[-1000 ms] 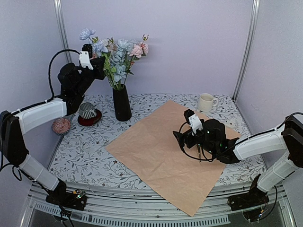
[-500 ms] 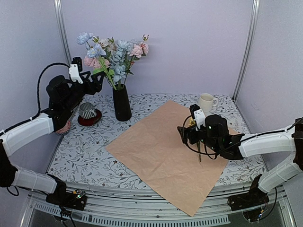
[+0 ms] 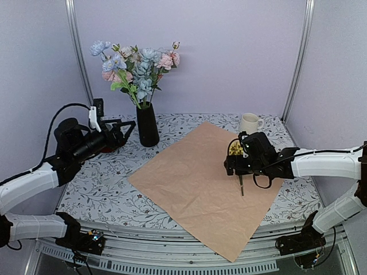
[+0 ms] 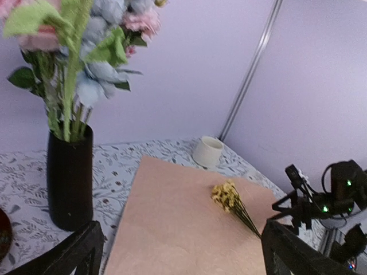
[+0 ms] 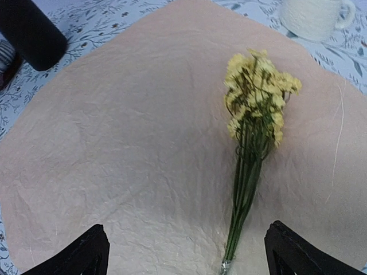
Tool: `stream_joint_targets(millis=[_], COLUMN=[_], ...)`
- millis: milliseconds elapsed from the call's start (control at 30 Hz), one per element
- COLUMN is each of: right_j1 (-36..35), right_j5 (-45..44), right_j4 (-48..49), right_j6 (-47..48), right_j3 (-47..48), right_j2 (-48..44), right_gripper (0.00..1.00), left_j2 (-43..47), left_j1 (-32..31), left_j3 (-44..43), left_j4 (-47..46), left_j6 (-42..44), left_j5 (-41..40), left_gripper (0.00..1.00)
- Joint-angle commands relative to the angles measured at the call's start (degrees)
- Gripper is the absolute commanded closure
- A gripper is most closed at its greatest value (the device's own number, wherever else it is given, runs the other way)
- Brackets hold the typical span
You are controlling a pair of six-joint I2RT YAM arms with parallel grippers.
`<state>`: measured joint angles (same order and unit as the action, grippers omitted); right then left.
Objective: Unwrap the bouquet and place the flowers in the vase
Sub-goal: Pick up the fake flower from the flattened wrapping paper.
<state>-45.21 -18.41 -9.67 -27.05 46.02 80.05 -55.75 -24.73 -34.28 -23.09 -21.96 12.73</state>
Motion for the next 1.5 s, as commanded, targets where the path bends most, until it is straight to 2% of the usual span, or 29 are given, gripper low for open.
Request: stream_joint_targets(millis=[0,67,167,500,567,733,933,1000,1467], right_j1=[2.87,3.38,3.93,4.68,4.71,5.19,5.98,6.07,6.49], right_j5=[4.46,4.59,4.20,3.38,2.63,2.59,3.29,3.17,3.69], right_j4=[-3.73,-4.00,-5.53,-7.25,-7.25,-7.96,-7.73,-7.75,-7.17], right_j6=[-4.14,-4.81,-5.37,-6.67,-7.27,-7.06,-7.41,-7.57,-7.41], right_j3=[-2.73,-3.07,-2.70,-2.77,-2.61,-0.91,-0.37,-0.39,-0.51], right_j2=[-1.75,-2.29,-1.66,0.85,1.53,4.95,7.67,8.02,11.34], right_gripper=[0.08,0.17,0.24,0.41,0.42,0.44,0.52,0.55,0.56], left_j2=[-2.89,-4.70,-8.20,-22.28,-24.19,-25.40,-25.90,-26.09,-22.92], left_j1=[-4.34,-5.35,-6.04,-6.47,-6.47,-6.42,-6.56,-6.49,-6.51], left_j3=[0.92,0.00,-2.71,-13.02,-12.63,-7.32,-2.56,-1.95,0.70], left_j4=[1.39,1.72,1.50,1.64,0.45,-9.15,-16.06,-16.66,-18.83], left_j6=[-1.43,-0.68,0.87,3.68,3.30,2.97,2.91,2.73,3.50], left_j5=[3.23,3.17,4.36,8.15,7.80,7.66,7.12,7.00,6.11], left_gripper=[0.02,0.02,0.02,0.02,0.02,0.02,0.02,0.02,0.02])
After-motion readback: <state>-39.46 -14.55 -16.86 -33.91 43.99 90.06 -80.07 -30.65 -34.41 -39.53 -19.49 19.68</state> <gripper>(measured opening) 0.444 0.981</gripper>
